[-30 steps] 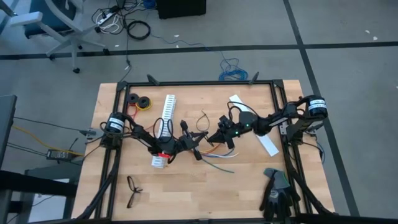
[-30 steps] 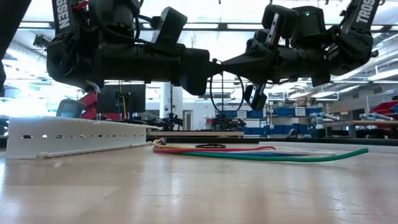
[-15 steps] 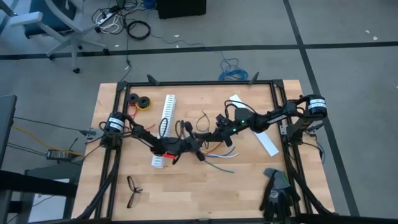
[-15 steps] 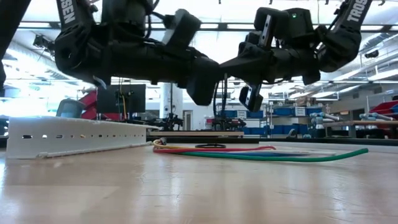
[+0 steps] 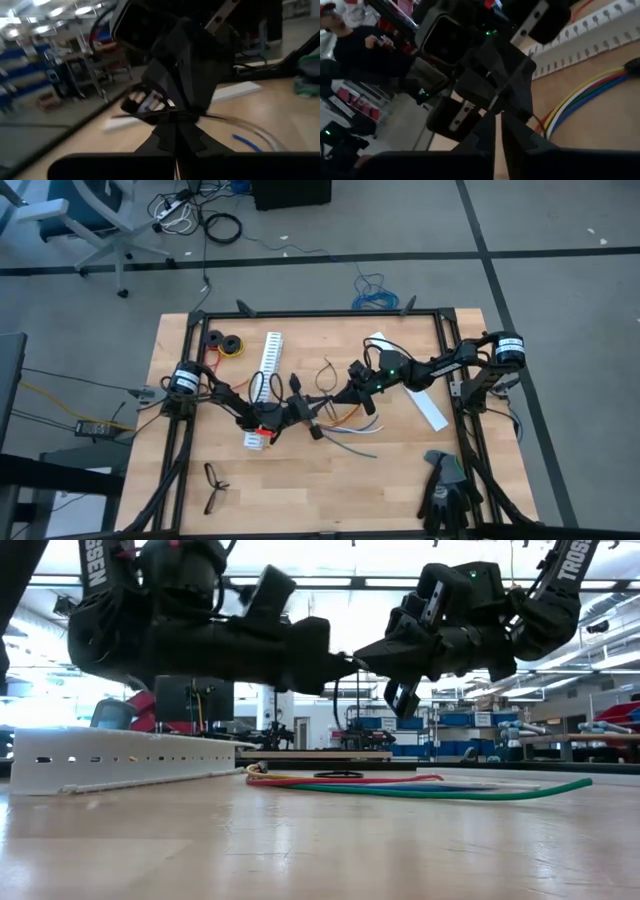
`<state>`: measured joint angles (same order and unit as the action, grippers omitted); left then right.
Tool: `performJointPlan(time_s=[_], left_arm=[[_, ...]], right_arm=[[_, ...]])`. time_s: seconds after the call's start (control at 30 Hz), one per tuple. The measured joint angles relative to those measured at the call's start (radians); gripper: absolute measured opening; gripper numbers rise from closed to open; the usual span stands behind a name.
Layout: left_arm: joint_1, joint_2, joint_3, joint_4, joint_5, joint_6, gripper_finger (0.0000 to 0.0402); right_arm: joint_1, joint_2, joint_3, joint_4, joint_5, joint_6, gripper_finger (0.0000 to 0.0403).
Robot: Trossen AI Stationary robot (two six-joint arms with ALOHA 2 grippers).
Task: Ziptie cables
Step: Insert the black zip tie into the lock head
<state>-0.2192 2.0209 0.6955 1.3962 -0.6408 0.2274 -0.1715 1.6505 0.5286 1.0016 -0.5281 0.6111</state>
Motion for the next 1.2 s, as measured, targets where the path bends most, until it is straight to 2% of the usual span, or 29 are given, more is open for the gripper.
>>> performJointPlan(time_s=[0.2,0.3,0.4,0.5,0.63,0.73,0.8,1.2], left_arm=[[0.004,0.0,-0.051,0.002,0.011,-0.193,0.0001],[0.011,0.0,-0.06,0.006,0.083,-0.277,0.0001],[0.026,0.0,-0.06,0.007,0.165,-0.391,0.0001],[0.049,0.001,-0.061,0.002,0.249,-0.509,0.0001],[0.084,0.001,-0.061,0.007,0.395,-0.631,0.0001],[0.108,0.001,-0.061,-0.001,0.457,-0.674,0.0001],[0.119,0.001,-0.061,-0.003,0.495,-0.675,0.0001],[0.18,0.001,-0.049,-0.001,0.719,-0.646,0.0001]], right_arm=[[-0.005,0.0,0.0,-0.004,0.01,-0.158,0.0082],[-0.009,0.0,0.0,-0.019,0.023,-0.334,0.0098],[0.021,0.0,0.0,-0.069,0.104,-0.533,0.0102],[0.08,0.0,0.0,-0.148,0.243,-0.76,0.0099],[0.177,0.0,-0.001,-0.191,0.519,-1.049,0.0093],[0.244,0.0,-0.001,-0.177,0.719,-1.184,0.0089],[0.271,-0.001,-0.001,-0.162,0.812,-1.217,0.0086],[0.308,-0.001,0.012,-0.146,0.827,-1.408,0.0072]])
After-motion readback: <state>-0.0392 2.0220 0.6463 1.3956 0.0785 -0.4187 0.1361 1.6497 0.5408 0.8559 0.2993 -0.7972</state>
